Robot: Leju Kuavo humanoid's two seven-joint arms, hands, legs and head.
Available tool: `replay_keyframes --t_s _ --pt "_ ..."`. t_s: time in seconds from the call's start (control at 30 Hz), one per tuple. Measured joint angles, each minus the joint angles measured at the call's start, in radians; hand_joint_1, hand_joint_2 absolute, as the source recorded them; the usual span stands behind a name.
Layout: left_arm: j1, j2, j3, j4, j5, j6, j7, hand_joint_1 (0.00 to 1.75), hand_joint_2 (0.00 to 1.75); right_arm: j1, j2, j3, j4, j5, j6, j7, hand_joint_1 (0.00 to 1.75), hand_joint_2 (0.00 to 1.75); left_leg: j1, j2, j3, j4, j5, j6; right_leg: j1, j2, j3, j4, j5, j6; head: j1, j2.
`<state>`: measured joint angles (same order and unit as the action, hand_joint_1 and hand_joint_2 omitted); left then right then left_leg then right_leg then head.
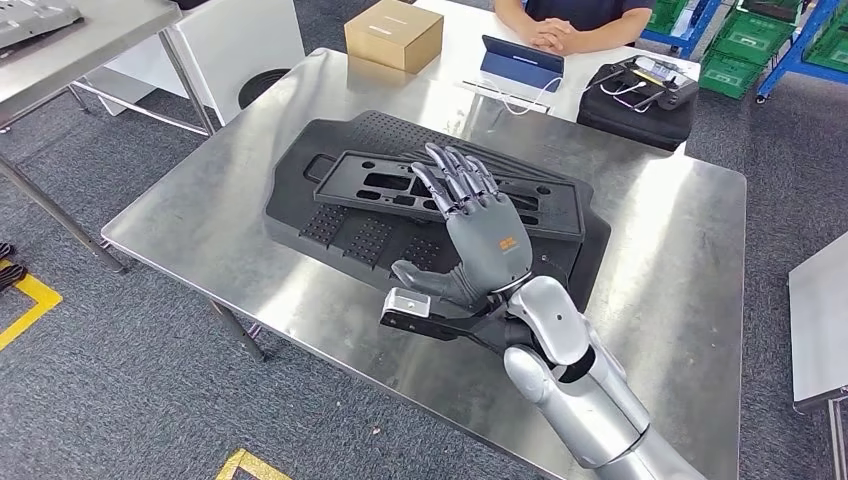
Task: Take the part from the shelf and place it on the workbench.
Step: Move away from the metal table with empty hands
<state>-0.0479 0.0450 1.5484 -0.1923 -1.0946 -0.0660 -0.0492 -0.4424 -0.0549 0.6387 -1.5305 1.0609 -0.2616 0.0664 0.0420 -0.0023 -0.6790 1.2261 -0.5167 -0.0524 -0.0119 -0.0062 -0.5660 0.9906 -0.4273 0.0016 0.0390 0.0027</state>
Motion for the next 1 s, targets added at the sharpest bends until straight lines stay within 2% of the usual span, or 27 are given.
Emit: replay_keyframes --t_s 0.03,0.07,0.1,0.13,0.23,0.27,0.33,0.4,0.43,0.47,0.5,0.57,0.6,0.63,0.7,0.73,0.77,0.8,0.83,0.9,0.93,0.97,1.0 --pt "-0.001 0.0 0.0 0.0 0.0 0.0 0.0 0.0 0.0 0.0 0.0 0.001 0.0 0.001 0.0 -0.001 0.0 0.0 0.007 -0.001 0.038 -0.062 0.018 -0.009 -0.002 0.0 -0.008 0.012 -0.002 0.005 0.0 0.0" --pt "-0.003 -0.001 0.0 0.001 -0.001 -0.001 0.0 0.0 0.0 -0.001 -0.001 0.001 0.0 0.002 0.0 -0.002 0.0 0.0 0.01 -0.005 0.065 -0.113 0.032 -0.012 -0.002 0.001 -0.02 0.028 -0.006 0.011 -0.003 0.0" --pt "-0.004 -0.001 0.0 0.001 -0.002 -0.002 0.0 0.0 0.0 -0.001 -0.001 0.001 -0.001 0.003 0.0 -0.003 0.0 0.0 0.012 -0.01 0.077 -0.141 0.037 -0.009 0.0 0.002 -0.031 0.041 -0.008 0.018 -0.004 0.0" --pt "-0.006 -0.002 0.0 0.001 -0.002 -0.003 0.0 0.0 0.0 -0.001 -0.002 0.001 -0.001 0.004 0.0 -0.005 0.0 0.0 0.009 -0.014 0.074 -0.148 0.036 -0.002 0.002 0.003 -0.041 0.048 -0.007 0.026 -0.005 0.0" --pt "-0.008 0.001 0.0 0.0 -0.003 -0.004 0.0 0.0 0.0 0.001 -0.008 0.001 -0.001 0.007 0.0 -0.009 0.0 0.0 0.001 -0.016 0.054 -0.146 0.052 0.032 -0.003 0.006 -0.059 0.056 -0.003 0.044 -0.004 0.0" --pt "-0.008 0.002 0.0 0.0 -0.004 -0.005 0.0 0.0 0.0 0.0 -0.01 0.001 -0.001 0.008 0.0 -0.01 0.0 0.0 0.001 -0.015 0.048 -0.148 0.059 0.042 -0.005 0.006 -0.071 0.075 -0.017 0.044 -0.002 0.0" --pt "-0.008 0.003 0.0 0.0 -0.005 -0.005 0.0 0.0 0.0 0.0 -0.015 0.001 -0.001 0.017 0.0 -0.011 0.0 0.0 0.0 -0.014 0.033 -0.151 0.073 0.058 -0.004 0.006 -0.114 0.173 -0.078 0.036 0.005 0.0" --pt "-0.008 0.004 0.0 0.0 -0.006 -0.006 0.0 0.0 0.0 0.002 -0.019 0.002 0.0 0.029 0.0 -0.012 0.0 0.0 -0.005 -0.013 0.014 -0.152 0.086 0.063 -0.003 0.006 -0.154 0.294 -0.142 0.028 0.01 0.0" --pt "-0.008 0.005 0.0 0.0 -0.008 -0.006 0.0 0.0 0.0 0.003 -0.021 0.002 0.001 0.033 0.0 -0.012 0.0 0.0 -0.007 -0.013 0.005 -0.151 0.092 0.064 -0.002 0.006 -0.158 0.323 -0.156 0.028 0.011 0.0" --pt "-0.008 0.005 0.0 0.0 -0.009 -0.006 0.0 0.0 0.0 0.005 -0.022 0.002 0.002 0.038 0.0 -0.013 0.0 0.44 -0.009 -0.014 -0.003 -0.151 0.099 0.064 0.0 0.007 -0.142 0.313 -0.157 0.029 0.011 0.0" --pt "-0.008 0.005 0.0 0.0 -0.01 -0.006 0.0 0.0 0.0 0.005 -0.023 0.002 0.003 0.041 0.0 -0.013 0.0 0.87 -0.01 -0.017 -0.008 -0.151 0.105 0.063 0.004 0.008 -0.104 0.263 -0.144 0.031 0.012 0.0" --pt "-0.009 0.002 0.0 0.001 -0.012 -0.006 0.0 0.0 0.0 0.002 -0.023 0.001 0.003 0.047 0.0 -0.013 0.0 1.75 -0.01 -0.026 -0.016 -0.153 0.118 0.058 0.015 0.028 -0.008 0.119 -0.11 0.025 0.011 0.0" --pt "-0.011 0.0 0.0 0.001 -0.013 -0.006 0.0 0.0 0.0 -0.001 -0.023 0.001 0.003 0.049 0.0 -0.014 0.0 1.75 -0.008 -0.03 -0.018 -0.155 0.125 0.053 0.021 0.038 0.022 0.067 -0.097 0.019 0.011 0.0" --pt "-0.012 -0.001 0.0 0.001 -0.013 -0.006 0.0 0.0 0.0 -0.003 -0.024 0.001 0.004 0.051 0.0 -0.014 0.0 1.75 -0.006 -0.033 -0.02 -0.159 0.132 0.047 0.026 0.046 0.036 0.04 -0.09 0.012 0.013 0.0" --pt "-0.012 -0.002 0.0 0.001 -0.013 -0.006 0.0 0.0 0.0 -0.005 -0.025 0.001 0.005 0.054 0.0 -0.014 0.0 1.75 -0.004 -0.042 -0.02 -0.176 0.152 0.032 0.032 0.038 0.032 0.027 -0.077 0.0 0.019 0.0" --pt "-0.011 -0.001 0.0 0.001 -0.013 -0.006 0.001 0.0 0.0 -0.005 -0.025 0.001 0.005 0.055 0.0 -0.014 0.0 1.75 -0.004 -0.043 -0.022 -0.182 0.159 0.027 0.028 0.029 0.034 0.017 -0.066 -0.005 0.02 0.0" --pt "-0.01 -0.001 0.0 0.001 -0.013 -0.006 0.001 0.0 0.0 -0.005 -0.024 0.002 0.006 0.056 0.0 -0.014 0.0 1.75 -0.006 -0.038 -0.027 -0.178 0.151 0.023 0.024 0.021 0.036 0.006 -0.052 -0.01 0.019 0.0" --pt "-0.009 -0.001 0.0 0.001 -0.012 -0.006 0.001 0.0 0.0 -0.005 -0.023 0.002 0.006 0.056 0.0 -0.014 0.0 1.75 -0.009 -0.031 -0.038 -0.154 0.128 0.021 0.02 0.011 0.036 -0.005 -0.039 -0.014 0.018 0.0" --pt "-0.009 0.0 0.0 0.001 -0.012 -0.005 0.001 0.0 0.0 -0.005 -0.022 0.002 0.007 0.057 0.0 -0.014 0.0 1.75 -0.01 -0.021 -0.054 -0.109 0.091 0.02 0.016 0.001 0.035 -0.011 -0.029 -0.015 0.016 0.0" --pt "-0.008 0.001 0.0 0.0 -0.009 -0.004 0.001 0.0 0.0 -0.001 -0.022 0.002 0.009 0.057 0.0 -0.014 0.0 1.75 -0.011 -0.012 -0.089 0.016 0.014 0.011 0.017 -0.019 0.022 -0.008 -0.019 -0.017 0.014 0.0" --pt "-0.008 0.001 0.0 0.0 -0.007 -0.002 0.001 0.0 0.0 0.001 -0.022 0.002 0.009 0.058 0.0 -0.014 0.0 1.75 -0.01 -0.01 -0.095 0.058 -0.005 0.007 0.017 -0.029 0.016 -0.006 -0.017 -0.015 0.014 0.0" --pt "-0.008 0.001 0.0 0.0 -0.005 -0.001 0.001 0.0 0.0 0.003 -0.022 0.002 0.01 0.059 0.0 -0.014 0.0 1.75 -0.008 -0.006 -0.083 0.065 -0.007 0.003 0.015 -0.041 0.01 -0.002 -0.015 -0.013 0.013 0.0" --pt "-0.008 0.002 0.0 0.0 -0.004 0.0 0.001 0.0 0.0 0.004 -0.022 0.002 0.01 0.06 0.0 -0.015 0.0 1.75 -0.005 0.001 -0.052 0.032 0.007 -0.002 0.013 -0.051 0.005 0.004 -0.014 -0.011 0.013 0.0"
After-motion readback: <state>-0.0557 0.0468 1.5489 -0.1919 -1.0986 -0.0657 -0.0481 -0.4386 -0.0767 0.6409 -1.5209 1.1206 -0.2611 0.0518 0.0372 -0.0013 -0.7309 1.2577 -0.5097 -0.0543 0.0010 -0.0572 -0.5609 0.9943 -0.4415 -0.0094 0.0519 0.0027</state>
